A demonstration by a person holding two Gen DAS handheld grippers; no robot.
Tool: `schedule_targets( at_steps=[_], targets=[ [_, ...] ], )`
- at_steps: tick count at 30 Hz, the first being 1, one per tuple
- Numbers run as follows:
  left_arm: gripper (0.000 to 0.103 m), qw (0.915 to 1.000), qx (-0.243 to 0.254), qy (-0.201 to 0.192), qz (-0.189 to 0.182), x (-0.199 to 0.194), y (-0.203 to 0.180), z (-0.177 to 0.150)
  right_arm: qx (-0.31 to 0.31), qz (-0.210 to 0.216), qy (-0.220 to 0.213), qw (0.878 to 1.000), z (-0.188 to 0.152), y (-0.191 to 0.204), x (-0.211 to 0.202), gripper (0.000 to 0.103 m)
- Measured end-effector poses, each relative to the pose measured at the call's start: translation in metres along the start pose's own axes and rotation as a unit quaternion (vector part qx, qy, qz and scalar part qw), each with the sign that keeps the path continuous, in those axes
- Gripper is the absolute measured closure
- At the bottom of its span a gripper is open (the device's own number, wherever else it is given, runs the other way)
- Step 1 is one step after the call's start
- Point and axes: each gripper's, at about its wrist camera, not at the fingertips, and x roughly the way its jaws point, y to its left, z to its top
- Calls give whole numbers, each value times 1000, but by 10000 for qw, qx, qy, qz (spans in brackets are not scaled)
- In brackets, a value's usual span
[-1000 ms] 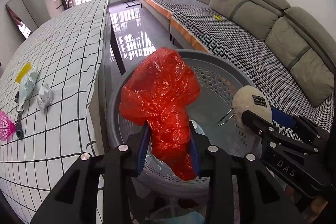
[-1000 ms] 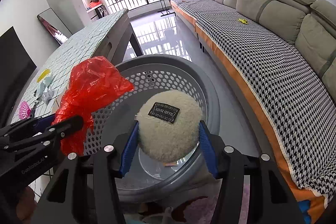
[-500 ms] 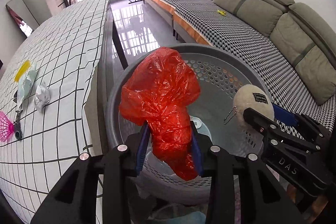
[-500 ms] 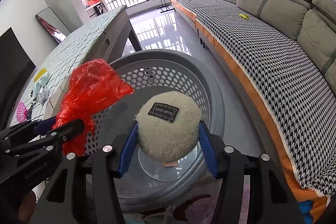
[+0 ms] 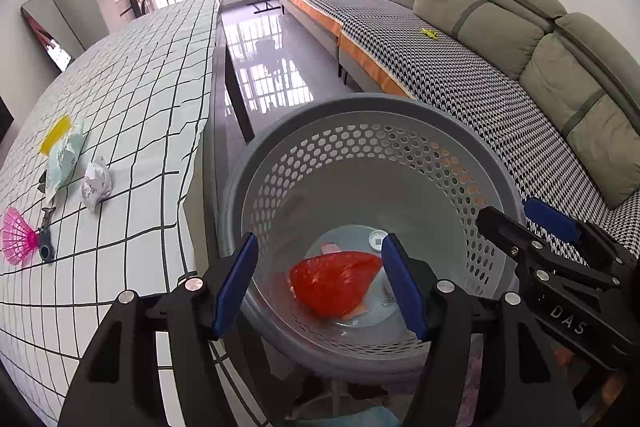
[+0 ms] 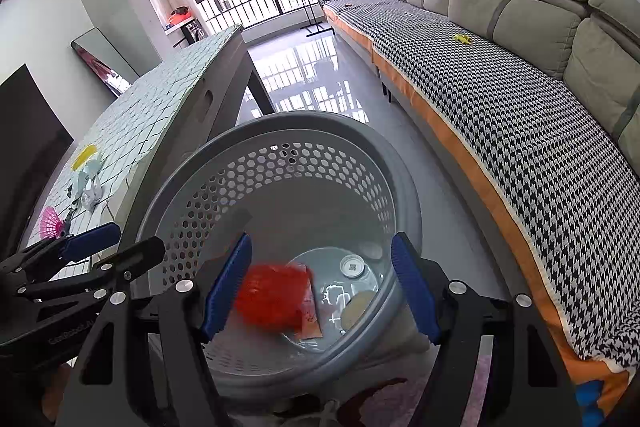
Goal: Collect trash
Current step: 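Carry the ball and red bag over the basket and open both tools, then withdraw both open tools from the basket toward the table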
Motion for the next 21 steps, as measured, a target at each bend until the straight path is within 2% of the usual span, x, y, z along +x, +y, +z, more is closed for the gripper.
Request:
schedule_targets(
  at_steps=[5,7,10,17,21],
  targets=[
    [32,10000,-30,-45,-5,-4,2,0,39,36,0,10000,0,-1,-2,34],
    [25,9999,-89,-99,-42,-8,5,1,44,53,-25,10000,2,0,-5,34],
    [20,9997,-158,-204,-55,-14,8,2,32,40,-94,9999,4,2,-11,34],
    [10,9988,-230,-429,-36,-31,14,0,-17,-1,-205,9998,6,10,-27,34],
    [8,9981,-308,-540,-13,-42,22,-2,-80,5,-276,9996,6,19,-37,34]
  ],
)
